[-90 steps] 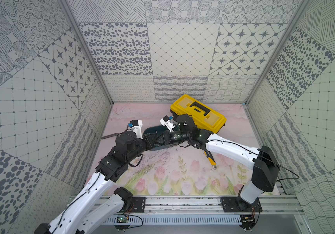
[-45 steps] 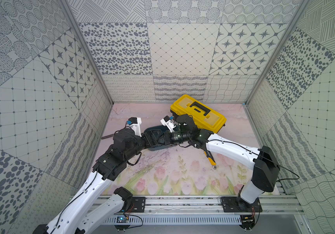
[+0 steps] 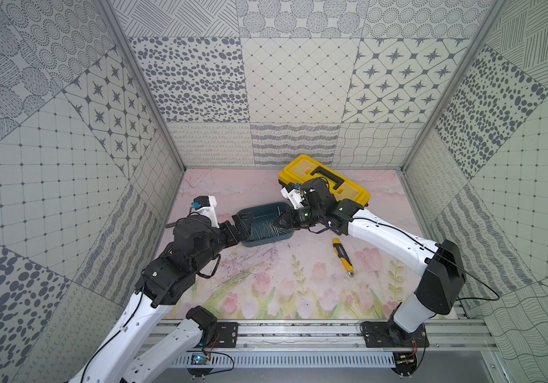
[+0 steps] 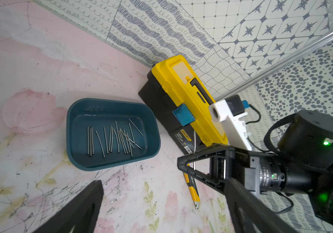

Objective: Put the nails on the desktop into the storage box
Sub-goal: Place the nail in the storage box.

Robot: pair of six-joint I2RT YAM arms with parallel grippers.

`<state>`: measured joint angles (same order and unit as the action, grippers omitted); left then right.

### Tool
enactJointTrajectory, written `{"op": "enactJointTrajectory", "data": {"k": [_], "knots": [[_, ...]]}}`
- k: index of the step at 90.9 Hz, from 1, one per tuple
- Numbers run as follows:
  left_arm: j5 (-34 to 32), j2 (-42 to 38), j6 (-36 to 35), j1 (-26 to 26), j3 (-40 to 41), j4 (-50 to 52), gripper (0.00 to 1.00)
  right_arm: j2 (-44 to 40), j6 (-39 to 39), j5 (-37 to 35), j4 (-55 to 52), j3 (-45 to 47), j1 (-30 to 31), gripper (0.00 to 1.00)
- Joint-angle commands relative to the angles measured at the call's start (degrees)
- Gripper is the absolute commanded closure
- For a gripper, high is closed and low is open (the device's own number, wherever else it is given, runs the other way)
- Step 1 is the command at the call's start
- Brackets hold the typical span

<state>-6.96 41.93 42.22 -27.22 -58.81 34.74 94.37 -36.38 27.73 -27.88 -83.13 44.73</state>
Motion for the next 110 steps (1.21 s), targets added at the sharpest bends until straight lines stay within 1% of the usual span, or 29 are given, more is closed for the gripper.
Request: {"op": "enactJointTrajectory", "data": {"k": [1,16,30,37,54,61,84,93,110], "knots": [[-4.62,-0.76,1.61,0.24,-1.05,10.22,0.01,0.34,6.4,-2.1,-4.7,-4.99,-0.71,1.0],[-3.72,0.88,4.44,0.24,-1.49,19.25,0.0,4.11,11.76,-4.46,-11.19,-12.44,-1.26,1.0],[-0.71,2.19,3.8,0.24,-0.66,24.45,0.0,8.31,14.56,-6.34,-15.64,-18.87,-1.32,1.0],[1.36,2.55,3.03,0.24,0.32,25.75,0.0,10.33,15.45,-6.75,-17.65,-21.57,-1.32,1.0],[3.2,1.84,1.8,0.23,2.05,27.99,0.0,15.43,16.83,-9.12,-22.8,-27.53,-1.39,1.0],[4.91,1.6,0.58,0.23,2.35,28.25,0.0,17.13,17.06,-10.39,-24.26,-29.57,-1.31,1.0],[9.2,3.37,-2.48,0.23,2.62,30.5,0.0,23.9,17.53,-13.58,-30.41,-36.6,-1.2,1.0],[9.59,3.13,-3.32,0.24,2.3,31.02,0.01,26.51,18.29,-15.08,-32.05,-38.96,-0.75,1.0],[9.16,1.79,-3.81,0.23,2.15,32.75,0.0,30.39,18.72,-16.44,-32.33,-40.54,0.11,1.0]]}}
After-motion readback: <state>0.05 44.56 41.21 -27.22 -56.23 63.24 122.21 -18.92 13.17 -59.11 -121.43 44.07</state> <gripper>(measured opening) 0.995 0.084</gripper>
